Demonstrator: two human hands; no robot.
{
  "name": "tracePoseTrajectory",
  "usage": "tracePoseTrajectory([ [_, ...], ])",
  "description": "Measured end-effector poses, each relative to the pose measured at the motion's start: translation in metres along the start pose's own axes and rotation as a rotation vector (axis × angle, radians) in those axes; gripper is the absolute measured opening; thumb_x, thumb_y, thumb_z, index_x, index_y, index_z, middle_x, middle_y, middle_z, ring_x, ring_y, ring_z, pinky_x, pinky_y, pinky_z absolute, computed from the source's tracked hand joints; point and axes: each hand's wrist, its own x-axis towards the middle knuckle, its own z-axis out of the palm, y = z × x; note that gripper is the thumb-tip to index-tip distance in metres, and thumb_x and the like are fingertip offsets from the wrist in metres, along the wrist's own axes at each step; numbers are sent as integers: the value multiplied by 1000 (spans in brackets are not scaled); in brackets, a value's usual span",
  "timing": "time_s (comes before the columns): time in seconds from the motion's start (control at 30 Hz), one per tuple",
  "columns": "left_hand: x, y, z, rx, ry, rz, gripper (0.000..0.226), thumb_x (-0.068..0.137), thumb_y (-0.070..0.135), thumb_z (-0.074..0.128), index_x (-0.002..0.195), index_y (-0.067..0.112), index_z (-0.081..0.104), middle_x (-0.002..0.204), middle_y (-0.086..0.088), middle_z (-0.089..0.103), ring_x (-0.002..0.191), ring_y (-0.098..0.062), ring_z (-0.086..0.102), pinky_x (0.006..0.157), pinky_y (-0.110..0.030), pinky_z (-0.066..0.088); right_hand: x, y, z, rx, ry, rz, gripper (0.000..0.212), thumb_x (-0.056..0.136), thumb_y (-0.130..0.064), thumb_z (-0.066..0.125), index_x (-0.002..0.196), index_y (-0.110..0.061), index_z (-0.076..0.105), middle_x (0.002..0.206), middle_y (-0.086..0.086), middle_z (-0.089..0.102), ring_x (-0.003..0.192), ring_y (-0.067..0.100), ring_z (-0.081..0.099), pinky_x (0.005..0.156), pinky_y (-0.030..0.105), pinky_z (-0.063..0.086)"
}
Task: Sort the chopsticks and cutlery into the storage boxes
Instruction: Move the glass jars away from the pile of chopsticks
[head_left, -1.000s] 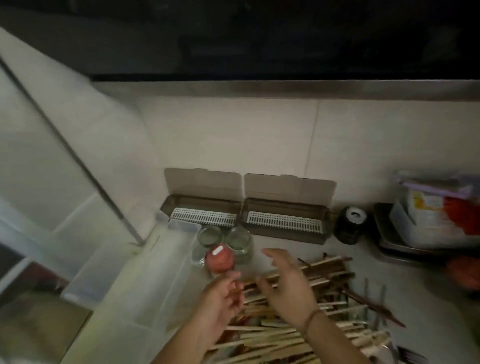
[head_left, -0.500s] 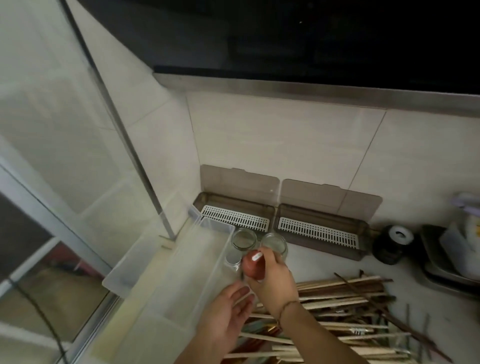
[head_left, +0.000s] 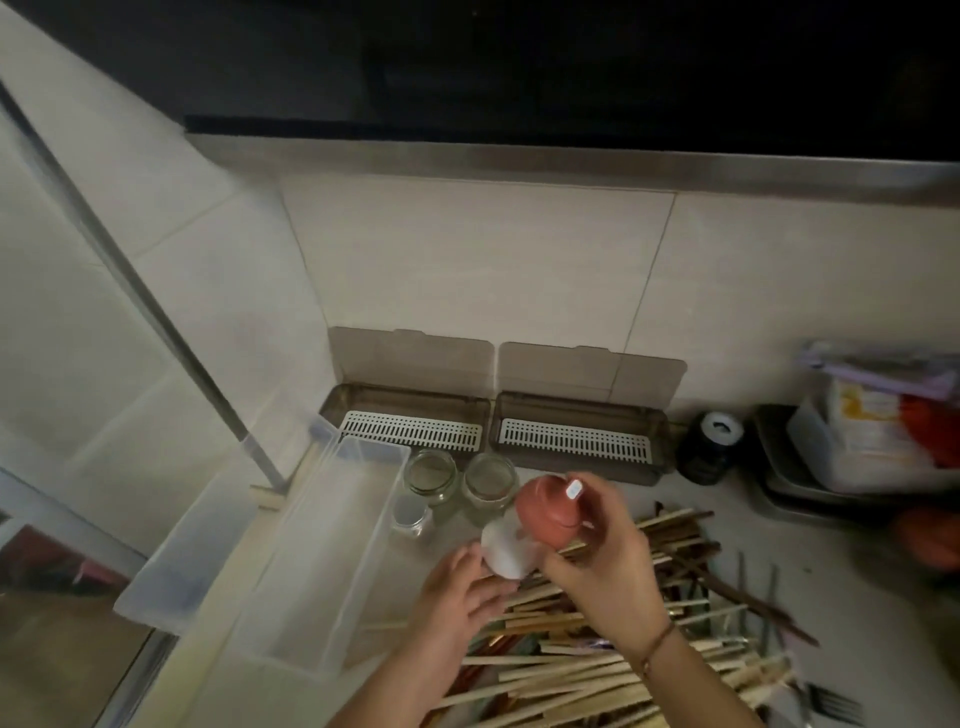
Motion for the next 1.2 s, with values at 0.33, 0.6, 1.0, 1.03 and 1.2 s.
tracePoseTrajectory([
  [0.33,-20,-41,129,130,-298,-72,27,95,27,52,111,7,62,96,-15,74,84,-27,71,74,-39,56,-70,1,-107,-10,312,113,75,57,-49,85,122,-48,47,123,-20,55,112,7,58,82,26,55],
  [0.6,-45,-97,236,362,-627,-330,28,95,31,54,110,9,62,87,-11,71,73,-21,66,68,-33,51,-147,38,-205,-3,758,299,81,60,6,83,127,-24,49,119,-6,60,103,10,63,71,29,58],
  [1.0,-80,-184,343,476,-705,-650,49,96,51,46,121,12,61,116,-2,61,93,-25,57,69,-31,44,-209,69,-296,-193,1100,554,69,61,-12,88,120,-27,55,97,-6,66,83,12,65,58,5,40],
  [1.03,-79,-188,346,447,-702,-672,53,95,53,45,123,11,61,120,-3,62,96,-26,58,70,-32,44,-210,75,-300,-199,1113,569,70,62,-11,87,121,-26,54,97,-6,65,83,14,65,60,6,39],
  [1.2,-72,-206,357,380,-662,-714,63,92,60,47,121,7,64,120,-14,64,105,-28,60,79,-35,45,-209,106,-306,-216,1155,627,79,61,-8,85,130,-24,50,110,4,66,97,24,64,79,29,47],
])
